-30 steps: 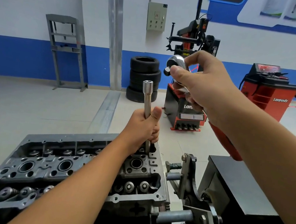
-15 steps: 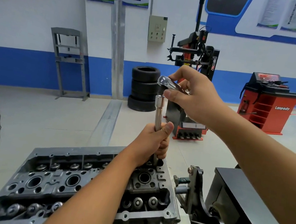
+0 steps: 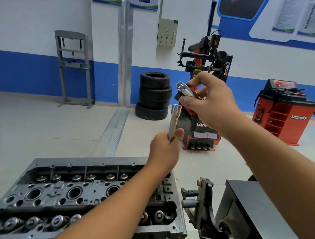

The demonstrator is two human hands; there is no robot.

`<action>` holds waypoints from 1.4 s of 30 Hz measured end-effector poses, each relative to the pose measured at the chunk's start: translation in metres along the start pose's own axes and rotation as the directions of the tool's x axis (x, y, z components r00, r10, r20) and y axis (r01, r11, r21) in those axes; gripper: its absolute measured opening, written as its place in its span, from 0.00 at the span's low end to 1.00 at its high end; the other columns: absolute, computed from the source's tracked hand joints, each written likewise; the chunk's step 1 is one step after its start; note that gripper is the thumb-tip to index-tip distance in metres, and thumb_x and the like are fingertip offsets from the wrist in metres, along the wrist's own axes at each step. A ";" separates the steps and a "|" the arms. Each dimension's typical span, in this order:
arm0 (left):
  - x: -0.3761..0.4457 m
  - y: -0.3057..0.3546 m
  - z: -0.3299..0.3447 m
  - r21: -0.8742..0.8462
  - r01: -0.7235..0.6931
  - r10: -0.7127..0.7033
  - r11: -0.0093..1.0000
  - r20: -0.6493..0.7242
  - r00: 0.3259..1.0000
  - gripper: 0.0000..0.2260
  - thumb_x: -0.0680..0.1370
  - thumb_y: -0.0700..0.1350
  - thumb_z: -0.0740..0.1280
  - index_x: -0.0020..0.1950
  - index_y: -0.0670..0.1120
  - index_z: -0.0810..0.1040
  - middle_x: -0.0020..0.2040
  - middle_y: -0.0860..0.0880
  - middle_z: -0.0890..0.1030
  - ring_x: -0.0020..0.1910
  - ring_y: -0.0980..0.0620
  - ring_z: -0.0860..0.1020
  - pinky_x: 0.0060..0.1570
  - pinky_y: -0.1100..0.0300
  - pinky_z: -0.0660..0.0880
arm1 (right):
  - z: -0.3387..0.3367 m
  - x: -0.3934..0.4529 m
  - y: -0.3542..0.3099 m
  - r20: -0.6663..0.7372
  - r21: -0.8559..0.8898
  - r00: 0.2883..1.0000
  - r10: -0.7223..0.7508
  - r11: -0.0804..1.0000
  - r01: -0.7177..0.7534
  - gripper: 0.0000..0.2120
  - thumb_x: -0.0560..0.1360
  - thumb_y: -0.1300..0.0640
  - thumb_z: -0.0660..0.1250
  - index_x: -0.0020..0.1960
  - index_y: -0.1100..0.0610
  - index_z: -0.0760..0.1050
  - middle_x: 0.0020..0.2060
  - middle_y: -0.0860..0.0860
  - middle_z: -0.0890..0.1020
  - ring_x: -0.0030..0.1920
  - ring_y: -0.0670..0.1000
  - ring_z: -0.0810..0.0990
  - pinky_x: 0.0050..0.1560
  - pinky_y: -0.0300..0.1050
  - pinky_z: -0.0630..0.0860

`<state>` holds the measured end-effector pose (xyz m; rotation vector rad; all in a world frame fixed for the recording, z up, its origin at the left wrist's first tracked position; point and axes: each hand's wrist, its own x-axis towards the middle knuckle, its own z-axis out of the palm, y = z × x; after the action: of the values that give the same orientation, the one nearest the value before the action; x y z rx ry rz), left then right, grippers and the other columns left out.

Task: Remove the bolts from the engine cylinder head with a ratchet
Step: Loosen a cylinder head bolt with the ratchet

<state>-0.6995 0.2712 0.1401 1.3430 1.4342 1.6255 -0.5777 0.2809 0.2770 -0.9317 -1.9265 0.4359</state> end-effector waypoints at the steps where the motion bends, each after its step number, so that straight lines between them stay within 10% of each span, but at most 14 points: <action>1: 0.003 0.004 -0.003 -0.080 0.032 -0.029 0.996 0.040 0.999 0.22 0.82 0.61 0.64 0.38 0.48 0.64 0.28 0.50 0.67 0.25 0.52 0.64 0.28 0.57 0.65 | -0.003 0.002 -0.001 -0.003 0.000 1.000 -0.005 1.000 0.005 0.11 0.76 0.53 0.77 0.53 0.47 0.76 0.40 0.51 0.82 0.40 0.55 0.84 0.39 0.51 0.82; 15: 0.011 -0.005 -0.011 -0.272 0.051 -0.033 0.961 0.071 0.997 0.22 0.81 0.63 0.65 0.43 0.46 0.65 0.25 0.52 0.66 0.22 0.53 0.64 0.23 0.60 0.66 | -0.014 -0.006 0.000 -0.078 0.069 0.997 -0.002 0.998 0.008 0.12 0.74 0.53 0.79 0.51 0.45 0.77 0.38 0.52 0.83 0.41 0.54 0.86 0.49 0.56 0.84; 26: 0.006 0.003 -0.020 -0.278 0.109 0.017 0.954 0.417 0.909 0.23 0.84 0.57 0.64 0.33 0.50 0.65 0.27 0.49 0.62 0.24 0.52 0.59 0.27 0.60 0.57 | -0.004 -0.007 -0.003 -0.009 0.057 0.999 -0.031 0.998 0.032 0.12 0.74 0.52 0.79 0.51 0.46 0.77 0.36 0.49 0.82 0.38 0.53 0.84 0.44 0.54 0.84; 33: 0.009 0.000 -0.019 -0.335 0.167 -0.067 0.927 0.290 0.955 0.24 0.85 0.57 0.63 0.32 0.50 0.63 0.27 0.50 0.61 0.22 0.53 0.58 0.26 0.63 0.57 | 0.004 -0.006 0.003 -0.023 0.006 0.999 -0.044 0.999 0.045 0.12 0.75 0.52 0.78 0.50 0.45 0.76 0.33 0.43 0.79 0.30 0.38 0.77 0.31 0.34 0.73; 38: 0.010 -0.008 -0.016 -0.327 0.089 -0.063 0.941 0.090 0.994 0.22 0.84 0.59 0.65 0.38 0.48 0.63 0.27 0.50 0.62 0.23 0.51 0.59 0.25 0.61 0.59 | 0.001 -0.002 0.004 -0.078 0.054 0.997 0.001 0.999 0.004 0.11 0.74 0.52 0.78 0.50 0.46 0.76 0.35 0.48 0.81 0.37 0.54 0.84 0.33 0.50 0.80; 42: 0.015 -0.006 -0.018 -0.326 0.018 0.010 0.945 0.084 0.996 0.23 0.83 0.60 0.65 0.37 0.47 0.64 0.27 0.49 0.63 0.23 0.51 0.60 0.25 0.61 0.60 | -0.004 0.003 0.006 -0.109 0.063 0.994 0.001 0.998 0.006 0.11 0.75 0.52 0.78 0.52 0.48 0.77 0.31 0.44 0.79 0.30 0.42 0.79 0.34 0.39 0.76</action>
<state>-0.7218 0.2799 0.1402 1.1991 1.0596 1.6944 -0.5722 0.2866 0.2772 -0.8938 -1.8041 0.4336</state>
